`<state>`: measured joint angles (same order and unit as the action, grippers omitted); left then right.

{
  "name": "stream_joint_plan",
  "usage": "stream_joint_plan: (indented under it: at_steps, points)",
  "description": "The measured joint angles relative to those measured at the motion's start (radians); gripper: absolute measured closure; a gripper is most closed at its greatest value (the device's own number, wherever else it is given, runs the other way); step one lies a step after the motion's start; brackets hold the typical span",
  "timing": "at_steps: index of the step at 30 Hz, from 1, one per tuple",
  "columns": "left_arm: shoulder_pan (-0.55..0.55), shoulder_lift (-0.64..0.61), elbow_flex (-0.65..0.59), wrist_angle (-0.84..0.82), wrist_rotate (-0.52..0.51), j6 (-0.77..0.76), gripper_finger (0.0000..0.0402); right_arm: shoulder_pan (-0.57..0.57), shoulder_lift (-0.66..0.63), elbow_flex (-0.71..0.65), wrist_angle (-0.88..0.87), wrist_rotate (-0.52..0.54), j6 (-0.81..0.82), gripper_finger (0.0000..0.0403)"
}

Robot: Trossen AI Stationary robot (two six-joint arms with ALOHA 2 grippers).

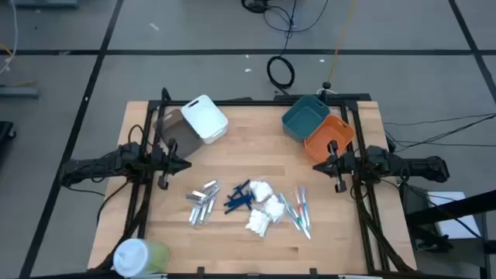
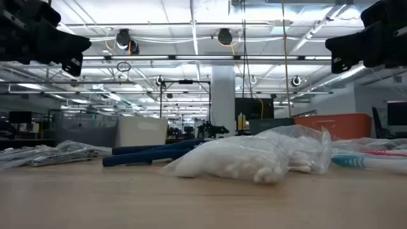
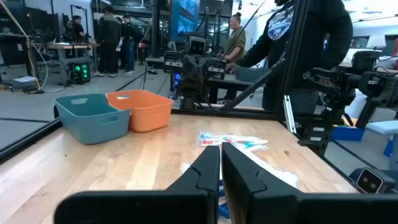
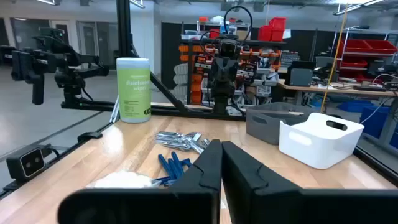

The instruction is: Pick & Place Travel size toiletries

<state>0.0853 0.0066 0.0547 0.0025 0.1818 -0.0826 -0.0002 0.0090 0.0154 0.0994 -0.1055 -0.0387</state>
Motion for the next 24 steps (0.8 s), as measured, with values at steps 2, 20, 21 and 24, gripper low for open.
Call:
stream_joint_plan:
  at_steps: [2,20,21,24]
  points:
    - [0.000,0.000,0.000,0.000,0.000,0.000,0.0387,0.000,0.000,0.000,0.000,0.000,0.000,0.0403]
    - [0.000,0.000,0.000,0.000,0.000,0.000,0.0387,0.000,0.000,0.000,0.000,0.000,0.000,0.0403]
    - [0.000,0.000,0.000,0.000,0.000,0.000,0.0387,0.000,0.000,0.000,0.000,0.000,0.000,0.0403]
    - [0.000,0.000,0.000,0.000,0.000,0.000,0.0387,0.000,0.000,0.000,0.000,0.000,0.000,0.0403]
